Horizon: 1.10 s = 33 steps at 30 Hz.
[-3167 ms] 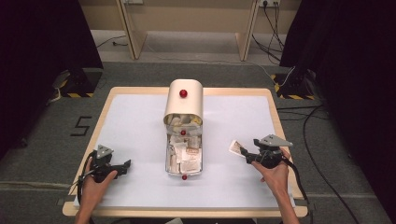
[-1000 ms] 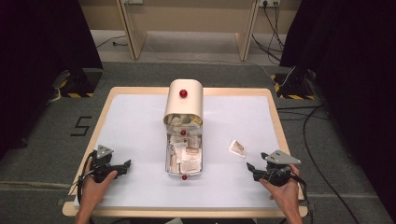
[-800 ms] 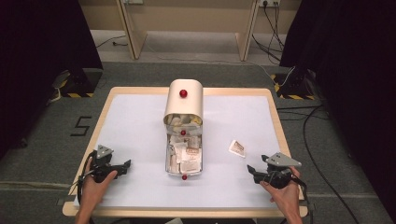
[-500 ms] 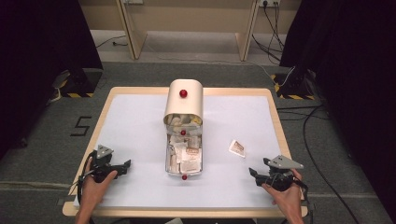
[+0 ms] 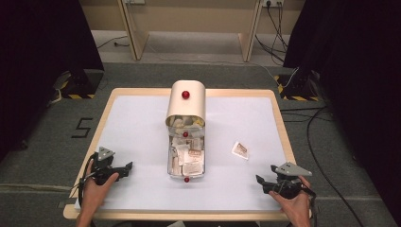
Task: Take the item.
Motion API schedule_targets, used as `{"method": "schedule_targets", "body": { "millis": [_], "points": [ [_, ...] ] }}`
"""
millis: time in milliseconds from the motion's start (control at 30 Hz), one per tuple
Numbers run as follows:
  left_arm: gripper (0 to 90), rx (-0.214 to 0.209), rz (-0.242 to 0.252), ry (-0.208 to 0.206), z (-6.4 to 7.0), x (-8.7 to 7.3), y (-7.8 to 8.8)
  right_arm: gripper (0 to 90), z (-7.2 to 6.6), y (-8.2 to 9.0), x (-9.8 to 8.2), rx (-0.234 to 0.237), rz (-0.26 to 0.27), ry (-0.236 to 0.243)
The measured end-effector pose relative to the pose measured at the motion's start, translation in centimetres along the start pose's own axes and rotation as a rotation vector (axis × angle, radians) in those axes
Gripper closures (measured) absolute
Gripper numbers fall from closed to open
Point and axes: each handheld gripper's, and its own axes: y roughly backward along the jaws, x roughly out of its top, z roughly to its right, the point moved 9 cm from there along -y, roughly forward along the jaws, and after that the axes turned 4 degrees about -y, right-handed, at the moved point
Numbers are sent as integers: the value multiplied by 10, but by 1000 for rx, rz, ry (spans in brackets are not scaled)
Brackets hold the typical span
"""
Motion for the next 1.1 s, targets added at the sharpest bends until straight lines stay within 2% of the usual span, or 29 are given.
{"method": "schedule_targets", "body": {
  "millis": [367,1100],
  "points": [
    [113,0,0,0,0,0,0,279,0,7,-9,7,-6,-5],
    [113,0,0,0,0,0,0,268,-10,13,-27,33,-55,17]
  ]
}}
